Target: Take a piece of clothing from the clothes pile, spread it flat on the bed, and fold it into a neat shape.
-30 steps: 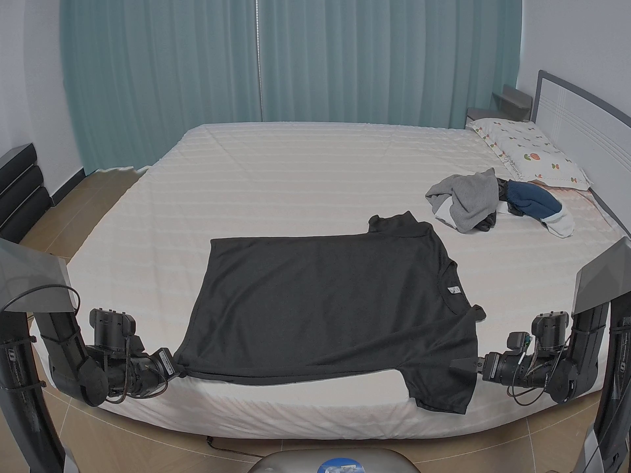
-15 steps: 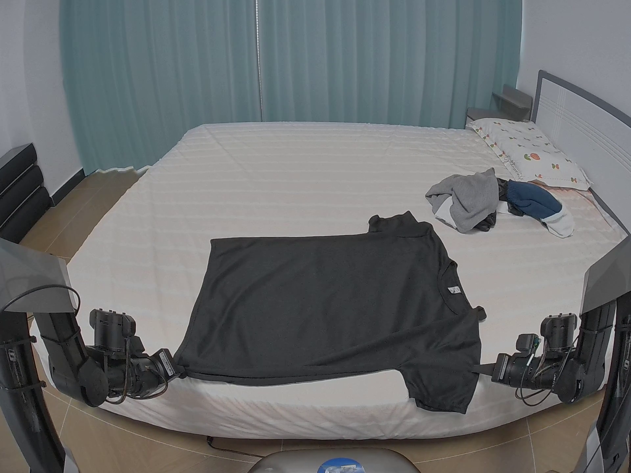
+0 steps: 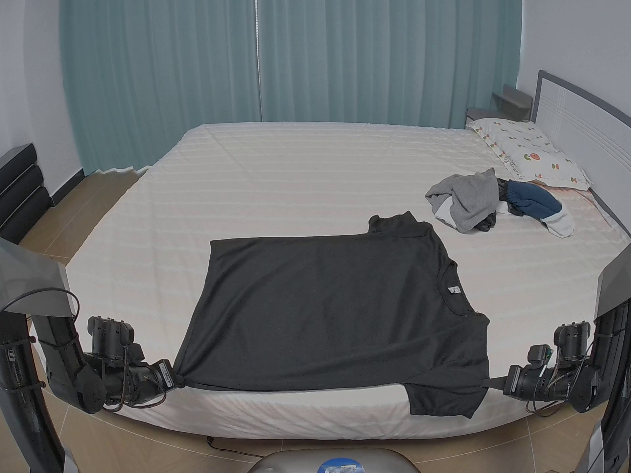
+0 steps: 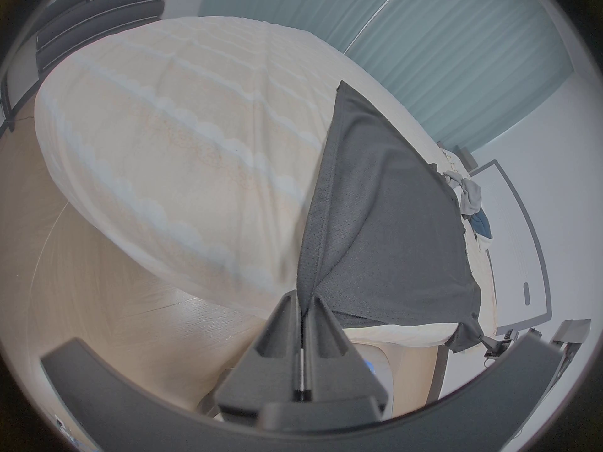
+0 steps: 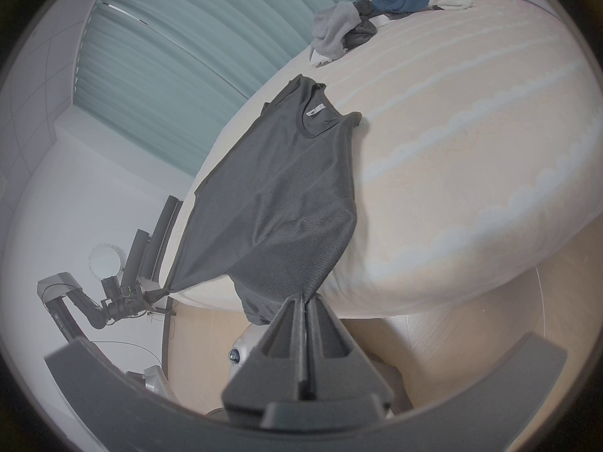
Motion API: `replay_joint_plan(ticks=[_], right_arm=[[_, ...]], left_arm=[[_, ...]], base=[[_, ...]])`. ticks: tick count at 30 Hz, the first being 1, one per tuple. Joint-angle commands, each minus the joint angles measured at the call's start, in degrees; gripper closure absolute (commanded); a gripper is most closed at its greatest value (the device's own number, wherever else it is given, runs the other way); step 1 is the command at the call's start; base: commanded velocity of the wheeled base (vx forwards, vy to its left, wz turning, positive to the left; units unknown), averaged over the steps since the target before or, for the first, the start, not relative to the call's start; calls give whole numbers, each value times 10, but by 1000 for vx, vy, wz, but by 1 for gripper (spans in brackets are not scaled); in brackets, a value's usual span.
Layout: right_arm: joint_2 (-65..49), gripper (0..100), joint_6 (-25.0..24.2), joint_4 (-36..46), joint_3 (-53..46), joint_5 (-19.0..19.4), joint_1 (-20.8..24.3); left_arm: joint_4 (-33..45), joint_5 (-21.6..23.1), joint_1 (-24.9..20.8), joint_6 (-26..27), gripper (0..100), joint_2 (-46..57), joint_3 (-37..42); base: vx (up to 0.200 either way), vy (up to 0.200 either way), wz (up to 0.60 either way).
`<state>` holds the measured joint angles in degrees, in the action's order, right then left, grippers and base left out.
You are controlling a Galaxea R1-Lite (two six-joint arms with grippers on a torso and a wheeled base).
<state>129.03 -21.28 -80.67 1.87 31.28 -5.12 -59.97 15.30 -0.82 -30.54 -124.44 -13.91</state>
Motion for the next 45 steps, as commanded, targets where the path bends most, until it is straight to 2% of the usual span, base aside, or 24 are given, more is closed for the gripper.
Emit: replay_joint_plan(ticks=[1,6,11,15,21,25,30,35,45], right_arm=[[-12,100,5,0,-19,-1,-7],[-23,100,11,31,-19,-6,-16],[-50,100,49,105,-19,-8,-16],[-54,100,69,140,-19,-22,-29],[-63,100,103,195,-19,-28,-47],[-77,100,115,225,-19,-28,-55],[-108,100,119,262,-19,-29,-55],[-138,100,140,308,-19,-29,-57],[-201,100,142,372,-19,-29,-56]], left_arm=[[3,-1,1,6,100,10,9],[0,-2,0,58,100,13,37],[3,-20,0,71,100,11,42],[2,-33,-1,109,100,8,57],[1,-45,-5,131,100,7,75],[1,-47,-4,176,100,8,93],[2,-60,-5,181,100,12,101],[-1,-76,-8,207,100,15,119],[7,-97,-27,220,100,36,137]], base=[[0,0,0],[0,0,0],[0,0,0],[0,0,0],[0,0,0],[0,0,0],[0,0,0],[0,0,0],[0,0,0]])
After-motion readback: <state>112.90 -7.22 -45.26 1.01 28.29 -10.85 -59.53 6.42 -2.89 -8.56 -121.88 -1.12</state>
